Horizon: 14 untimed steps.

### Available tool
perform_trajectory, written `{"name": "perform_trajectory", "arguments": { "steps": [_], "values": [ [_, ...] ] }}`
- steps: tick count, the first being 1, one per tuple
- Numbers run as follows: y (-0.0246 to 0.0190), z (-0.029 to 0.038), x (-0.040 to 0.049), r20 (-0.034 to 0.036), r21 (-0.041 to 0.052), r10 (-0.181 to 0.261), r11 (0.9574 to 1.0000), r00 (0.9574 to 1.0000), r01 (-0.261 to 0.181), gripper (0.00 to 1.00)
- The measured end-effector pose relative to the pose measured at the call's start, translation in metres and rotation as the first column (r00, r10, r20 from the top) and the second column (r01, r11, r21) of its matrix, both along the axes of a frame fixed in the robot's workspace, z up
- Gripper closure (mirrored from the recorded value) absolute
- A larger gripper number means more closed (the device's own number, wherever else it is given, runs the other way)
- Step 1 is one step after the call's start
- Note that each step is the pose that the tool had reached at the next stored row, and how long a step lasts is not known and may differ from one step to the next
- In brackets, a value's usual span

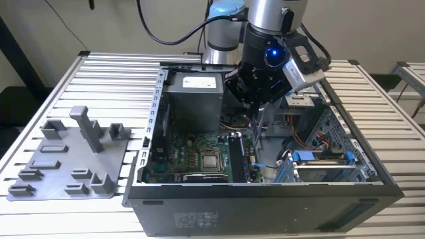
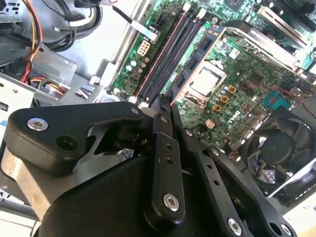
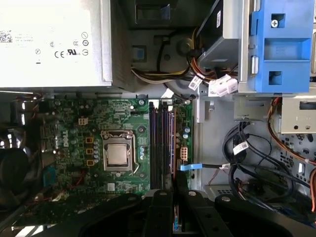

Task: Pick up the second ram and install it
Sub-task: 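Insert the second ram into the second slot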

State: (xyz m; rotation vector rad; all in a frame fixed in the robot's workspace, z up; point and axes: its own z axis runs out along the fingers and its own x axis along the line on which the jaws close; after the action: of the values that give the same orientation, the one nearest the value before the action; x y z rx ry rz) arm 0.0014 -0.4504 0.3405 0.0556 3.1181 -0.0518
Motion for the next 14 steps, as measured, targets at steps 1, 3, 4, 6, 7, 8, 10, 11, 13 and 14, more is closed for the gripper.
{"name": "perform_trajectory", "arguments": {
  "steps": [1,3,4,6,7,8,10,11,13,14],
  "values": [
    [0.0000,0.0000,-0.0001,0.0000,-0.0003,0.000,1.0000,1.0000,0.000,0.86],
    [-0.0001,-0.0001,-0.0001,0.0000,-0.0001,0.000,1.0000,1.0000,0.000,0.86],
    [0.0000,-0.0004,-0.0001,0.0001,0.0000,0.000,1.0000,1.0000,0.000,0.86],
    [0.0000,-0.0015,-0.0001,0.0001,-0.0009,0.000,1.0000,1.0000,0.000,0.86],
    [0.0000,-0.0019,0.0000,0.0005,-0.0018,0.000,1.0000,1.0000,0.000,0.86],
    [0.0000,-0.0020,-0.0001,0.0013,-0.0021,0.000,1.0000,1.0000,0.000,0.86],
    [0.0000,-0.0022,-0.0001,0.0013,-0.0022,0.000,1.0000,1.0000,0.000,0.86],
    [0.0000,-0.0027,-0.0001,0.0015,-0.0020,0.000,1.0000,1.0000,0.000,0.86],
    [0.0000,-0.0059,-0.0005,0.0015,-0.0018,0.000,1.0000,1.0000,0.000,0.86],
    [-0.0001,-0.0076,-0.0009,0.0015,-0.0018,0.003,1.0000,1.0000,-0.003,0.86]
  ]
}}
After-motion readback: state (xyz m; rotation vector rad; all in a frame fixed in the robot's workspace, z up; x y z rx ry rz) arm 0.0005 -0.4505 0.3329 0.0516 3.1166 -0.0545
